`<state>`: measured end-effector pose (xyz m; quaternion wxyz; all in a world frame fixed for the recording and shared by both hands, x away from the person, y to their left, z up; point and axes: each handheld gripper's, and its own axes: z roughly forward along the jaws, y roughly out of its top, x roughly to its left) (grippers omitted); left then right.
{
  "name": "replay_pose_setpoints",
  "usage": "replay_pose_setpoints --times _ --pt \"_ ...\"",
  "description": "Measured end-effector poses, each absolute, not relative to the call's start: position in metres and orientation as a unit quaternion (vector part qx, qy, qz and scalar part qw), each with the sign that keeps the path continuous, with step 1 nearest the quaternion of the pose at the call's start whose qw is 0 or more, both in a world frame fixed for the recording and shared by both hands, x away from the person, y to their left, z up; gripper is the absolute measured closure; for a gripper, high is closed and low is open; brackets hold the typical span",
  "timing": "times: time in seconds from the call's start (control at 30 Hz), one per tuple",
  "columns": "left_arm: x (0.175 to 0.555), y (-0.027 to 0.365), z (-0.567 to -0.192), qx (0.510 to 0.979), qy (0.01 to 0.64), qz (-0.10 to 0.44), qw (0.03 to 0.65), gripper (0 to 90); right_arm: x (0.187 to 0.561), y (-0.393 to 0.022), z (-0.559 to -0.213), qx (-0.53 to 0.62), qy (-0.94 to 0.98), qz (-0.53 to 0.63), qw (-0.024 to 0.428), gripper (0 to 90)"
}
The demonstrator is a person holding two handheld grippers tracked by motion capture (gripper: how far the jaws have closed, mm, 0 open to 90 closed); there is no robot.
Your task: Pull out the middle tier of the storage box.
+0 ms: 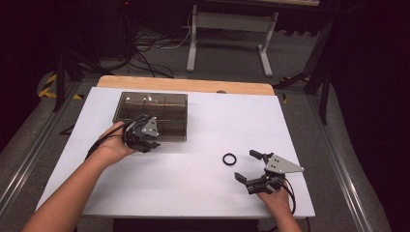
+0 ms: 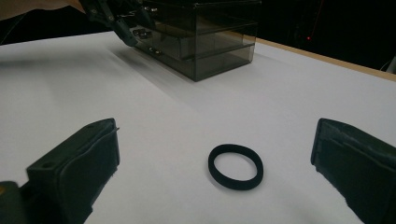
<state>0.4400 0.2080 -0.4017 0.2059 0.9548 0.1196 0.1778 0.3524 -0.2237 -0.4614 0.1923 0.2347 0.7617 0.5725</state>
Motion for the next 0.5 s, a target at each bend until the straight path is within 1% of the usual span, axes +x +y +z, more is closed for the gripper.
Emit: replay_pose_setpoints --times 0.17,0.2,0.23,0.27,0.5 --pt "0.4403 0.2058 -0.4024 0.954 0.12 0.194 0.194 62.1 0.3522 -0.2237 -0.4614 0.234 0.762 0.573 0.191 1.6" --pt "0.4403 0.2056 -0.4021 0.954 0.12 0.197 0.191 62.1 0.3522 -0.2237 -0.4614 0.234 0.762 0.573 0.191 1.5" --pt "0.4404 0.2054 -0.4013 0.953 0.122 0.205 0.186 66.0 0.3523 -0.2237 -0.4614 0.234 0.762 0.573 0.19 1.6" --pt "0.4404 0.2054 -0.4013 0.953 0.122 0.205 0.186 67.3 0.3523 -0.2237 -0.4614 0.234 0.762 0.573 0.19 1.5" --pt "0.4404 0.2052 -0.4004 0.953 0.128 0.202 0.186 67.9 0.3523 -0.2239 -0.4614 0.234 0.762 0.574 0.19 1.5"
